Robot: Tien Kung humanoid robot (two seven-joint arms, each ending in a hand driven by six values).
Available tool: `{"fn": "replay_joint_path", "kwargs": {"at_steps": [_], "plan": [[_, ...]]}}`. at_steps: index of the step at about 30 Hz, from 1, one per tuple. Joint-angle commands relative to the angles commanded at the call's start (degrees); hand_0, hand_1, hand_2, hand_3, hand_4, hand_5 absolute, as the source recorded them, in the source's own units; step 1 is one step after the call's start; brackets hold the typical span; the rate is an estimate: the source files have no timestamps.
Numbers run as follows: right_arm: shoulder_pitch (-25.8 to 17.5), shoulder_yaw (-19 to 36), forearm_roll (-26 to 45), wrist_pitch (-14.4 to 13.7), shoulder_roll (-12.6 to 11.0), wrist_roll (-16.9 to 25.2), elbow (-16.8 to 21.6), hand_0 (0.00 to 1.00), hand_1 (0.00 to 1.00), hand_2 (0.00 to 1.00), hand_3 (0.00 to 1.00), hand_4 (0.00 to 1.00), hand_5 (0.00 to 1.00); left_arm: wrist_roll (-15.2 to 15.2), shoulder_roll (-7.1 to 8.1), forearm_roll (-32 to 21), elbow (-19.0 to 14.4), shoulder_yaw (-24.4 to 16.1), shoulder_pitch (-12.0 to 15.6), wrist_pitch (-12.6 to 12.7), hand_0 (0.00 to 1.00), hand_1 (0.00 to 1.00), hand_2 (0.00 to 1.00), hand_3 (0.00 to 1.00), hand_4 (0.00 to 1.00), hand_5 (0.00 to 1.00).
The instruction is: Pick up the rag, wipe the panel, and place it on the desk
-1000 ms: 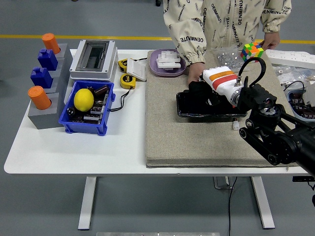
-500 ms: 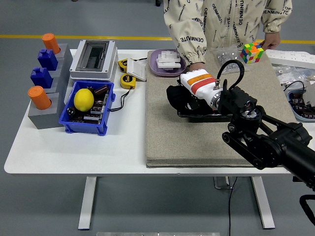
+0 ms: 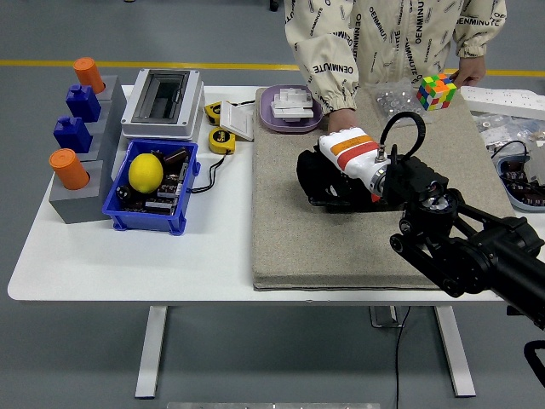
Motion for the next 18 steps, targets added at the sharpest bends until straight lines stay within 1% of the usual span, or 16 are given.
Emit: {"fn": "replay_joint_path", "kwargs": {"at_steps": [4,6,13,18], "plan": [[-0.46,1.37,-0.33,0.07,-1.59,-0.05,-0.85,0.223,0.311,0.377,0.375,0.910,0.032,-0.02,0.04,0.05,-0.08,-0.01,-0.04,0.01,0.604,0.636,0.636,0.561,0.634,0.443],[-0.56,1.84,-0.41,0.07,-2.12,-0.06,-0.94,0.223,0.311,0.377,0.375,0.910,0.032,-0.02,0.04,0.08,-0.10,-0.04,-0.06,0.00,0.604,0.636,0.636,0.561,0.634,0.443],[-1.19,3.79,-0.57,0.05,-5.04,-0.12,-0.82,0.224,0.312,0.378,0.376,0.911,0.032,-0.01,-0.09,0.23,-0.10,-0.44,-0.17,0.00,0.603,0.636,0.636,0.561,0.634,0.443],[-1.57,4.10,-0.58,0.09,-7.63,-0.14,-0.73,0.223,0.310,0.377,0.374,0.910,0.033,0.01,-0.20,0.33,-0.05,-0.81,-0.17,-0.01,0.604,0.636,0.636,0.561,0.634,0.443]]}}
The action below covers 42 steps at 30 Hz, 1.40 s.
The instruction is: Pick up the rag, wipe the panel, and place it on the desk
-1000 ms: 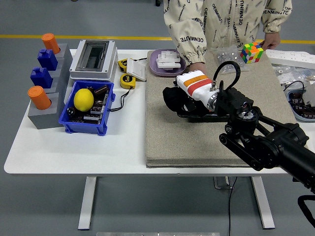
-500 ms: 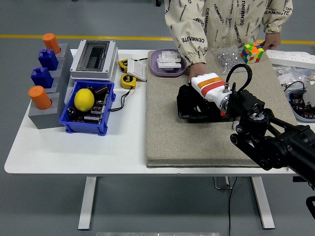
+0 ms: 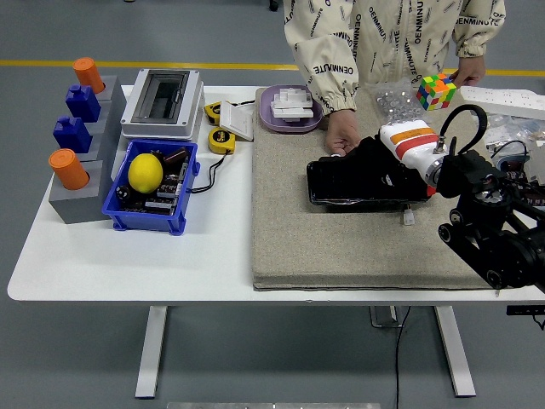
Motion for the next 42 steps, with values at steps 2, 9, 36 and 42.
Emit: {"fn": "replay_joint_path", "kwargs": {"at_steps": [2,9,36,42], "plan": [[-0.16,0.06,0.00,0.04,-1.01,-0.04,-0.04,0.223,0.311,0.377,0.375,0.910,0.034,0.00,-0.03,0.08,0.00,-0.17,0.00,0.01,0.604,0.636,0.636,0.561,0.633,0.443],[-0.87,1.20,-0.26,0.07,-4.32,-0.10,-0.72,0.221,0.311,0.377,0.374,0.910,0.034,0.01,-0.10,0.20,-0.02,-0.54,-0.09,0.00,0.604,0.636,0.636,0.560,0.634,0.443],[-2.07,3.70,-1.27,0.18,-6.23,-0.17,-1.19,0.221,0.311,0.377,0.375,0.909,0.035,0.00,-0.25,0.26,-0.08,-0.78,-0.01,0.01,0.604,0.636,0.635,0.561,0.634,0.442],[-1.64,3.19,-1.47,0.24,-4.86,-0.24,-0.81,0.222,0.311,0.377,0.375,0.909,0.035,0.00,-0.19,0.20,-0.07,-0.56,0.15,0.01,0.604,0.636,0.635,0.561,0.634,0.442]]}}
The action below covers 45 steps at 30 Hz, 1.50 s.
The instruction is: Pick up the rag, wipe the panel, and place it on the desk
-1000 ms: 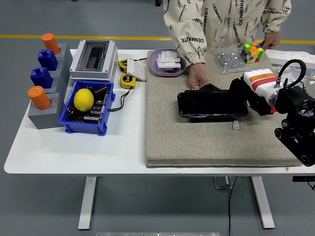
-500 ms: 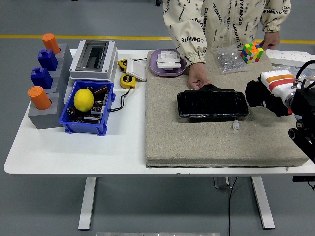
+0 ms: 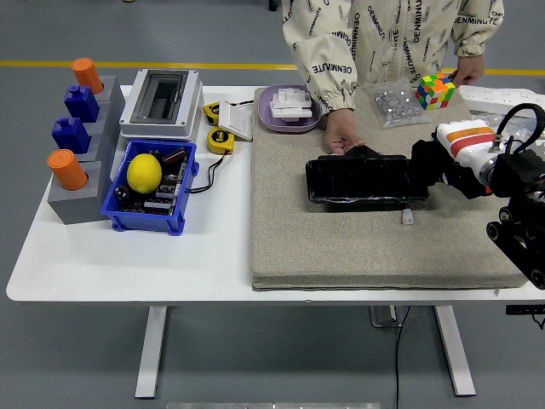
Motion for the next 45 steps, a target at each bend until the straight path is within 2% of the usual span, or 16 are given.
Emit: {"fn": "replay_joint_path", "kwargs": {"at_steps": [9,27,45], "plan": [[0.91,-0.59,0.04,0.03,3.28,-0.10,0.63,0.222,0.311,0.377,0.375,0.909,0.036,-0.01,0.16,-0.15,-0.04,0.55,0.14,0.00,0.605,0.636,0.636,0.560,0.634,0.441],[2.30,-3.46,1.47,-0.01,11.63,-0.43,1.71,0.223,0.312,0.377,0.375,0.910,0.035,0.00,0.38,-0.34,0.02,1.12,0.05,0.02,0.604,0.636,0.635,0.561,0.634,0.441],[4.20,-8.24,3.69,-0.20,14.96,-0.69,4.53,0.223,0.313,0.377,0.374,0.910,0.035,-0.01,0.30,-0.62,0.09,1.17,-0.39,0.01,0.604,0.636,0.635,0.560,0.634,0.442]]}}
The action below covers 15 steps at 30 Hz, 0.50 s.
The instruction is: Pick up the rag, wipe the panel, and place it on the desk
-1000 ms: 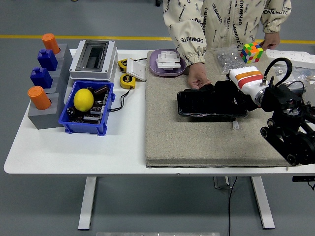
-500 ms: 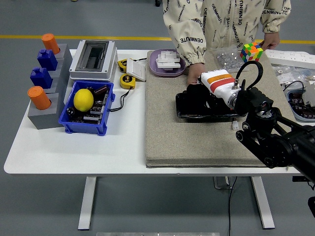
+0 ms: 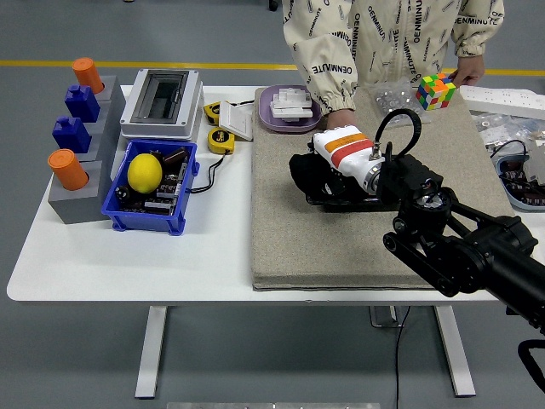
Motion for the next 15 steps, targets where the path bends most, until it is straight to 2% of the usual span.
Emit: {"fn": "replay_joint_path", "kwargs": {"at_steps": [10,15], "plan": [[0.94,-0.82,0.06,0.03,1.06,-0.02,0.10,0.222,0.313,0.377,0.374,0.909,0.034,0.01,0.04,0.15,0.07,-0.25,0.08,0.02,0.603,0.636,0.635,0.560,0.634,0.442],[0.63,-0.76,-0.02,0.01,0.75,0.03,-0.65,0.223,0.313,0.377,0.375,0.910,0.034,-0.02,-0.01,0.16,-0.03,-0.31,0.00,0.02,0.603,0.636,0.635,0.560,0.634,0.442]]}}
